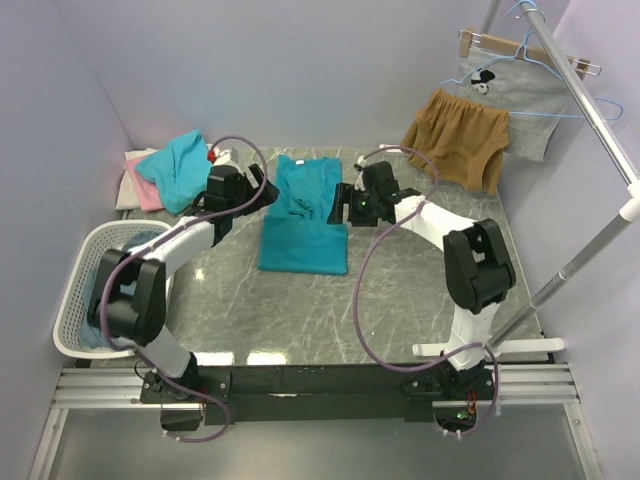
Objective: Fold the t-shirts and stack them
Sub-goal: Fold the folded rectangular tshirt in 1/3 of the way, then grab one side of the 2/3 rectangular tshirt with both arms, then fold the long partially folded tshirt into a neat square
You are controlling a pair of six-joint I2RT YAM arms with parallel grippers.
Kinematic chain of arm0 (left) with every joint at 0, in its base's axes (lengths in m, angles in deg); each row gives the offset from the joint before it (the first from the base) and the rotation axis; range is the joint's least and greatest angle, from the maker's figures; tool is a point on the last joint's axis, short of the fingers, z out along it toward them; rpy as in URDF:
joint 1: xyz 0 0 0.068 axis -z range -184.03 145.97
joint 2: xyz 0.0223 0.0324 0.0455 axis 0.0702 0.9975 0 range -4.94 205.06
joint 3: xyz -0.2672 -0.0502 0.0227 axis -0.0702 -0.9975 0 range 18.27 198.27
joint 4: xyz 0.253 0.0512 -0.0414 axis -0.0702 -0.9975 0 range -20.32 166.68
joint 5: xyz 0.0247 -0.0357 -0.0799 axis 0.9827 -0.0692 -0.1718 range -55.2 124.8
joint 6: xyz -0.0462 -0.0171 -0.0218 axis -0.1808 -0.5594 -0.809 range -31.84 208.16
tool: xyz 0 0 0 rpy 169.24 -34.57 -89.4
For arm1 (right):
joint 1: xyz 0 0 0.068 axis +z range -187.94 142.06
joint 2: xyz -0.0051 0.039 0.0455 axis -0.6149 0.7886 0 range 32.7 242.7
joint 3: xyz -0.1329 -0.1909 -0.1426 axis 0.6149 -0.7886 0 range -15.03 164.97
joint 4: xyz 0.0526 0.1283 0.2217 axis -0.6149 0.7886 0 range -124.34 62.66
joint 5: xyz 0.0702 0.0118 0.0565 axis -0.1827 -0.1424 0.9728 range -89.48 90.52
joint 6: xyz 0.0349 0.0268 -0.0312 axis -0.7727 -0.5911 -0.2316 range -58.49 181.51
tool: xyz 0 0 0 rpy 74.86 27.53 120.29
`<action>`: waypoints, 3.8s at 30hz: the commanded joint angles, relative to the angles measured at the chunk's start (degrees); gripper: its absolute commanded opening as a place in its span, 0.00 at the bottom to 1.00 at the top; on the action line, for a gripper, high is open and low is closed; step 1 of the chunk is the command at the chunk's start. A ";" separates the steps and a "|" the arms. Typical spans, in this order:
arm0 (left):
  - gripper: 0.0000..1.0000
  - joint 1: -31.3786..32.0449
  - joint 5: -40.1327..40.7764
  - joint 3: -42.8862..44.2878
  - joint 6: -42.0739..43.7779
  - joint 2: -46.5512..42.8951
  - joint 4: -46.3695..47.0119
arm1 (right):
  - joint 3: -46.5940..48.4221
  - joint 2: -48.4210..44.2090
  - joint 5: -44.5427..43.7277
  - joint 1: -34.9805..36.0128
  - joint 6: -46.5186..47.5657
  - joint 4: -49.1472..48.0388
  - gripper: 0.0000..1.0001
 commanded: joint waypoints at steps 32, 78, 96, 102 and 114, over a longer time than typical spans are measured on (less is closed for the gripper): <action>0.78 -0.14 -15.92 -32.57 -3.77 -6.56 12.24 | -26.77 -8.83 14.69 -2.61 -9.81 -13.60 0.83; 0.01 18.49 0.85 -34.25 -16.52 -46.72 -22.73 | -44.99 -48.99 9.61 6.88 -16.68 -3.16 0.00; 0.01 3.92 -0.89 -0.77 0.00 -3.67 -9.91 | -6.59 -11.30 7.39 -1.82 -1.47 1.69 0.00; 0.01 0.48 -6.35 19.07 1.06 13.91 -11.49 | 10.45 4.52 13.80 -5.77 -0.85 4.41 0.03; 0.15 -4.79 -15.22 42.04 2.73 38.25 -3.42 | 43.18 29.40 12.41 -10.70 -3.75 5.57 0.15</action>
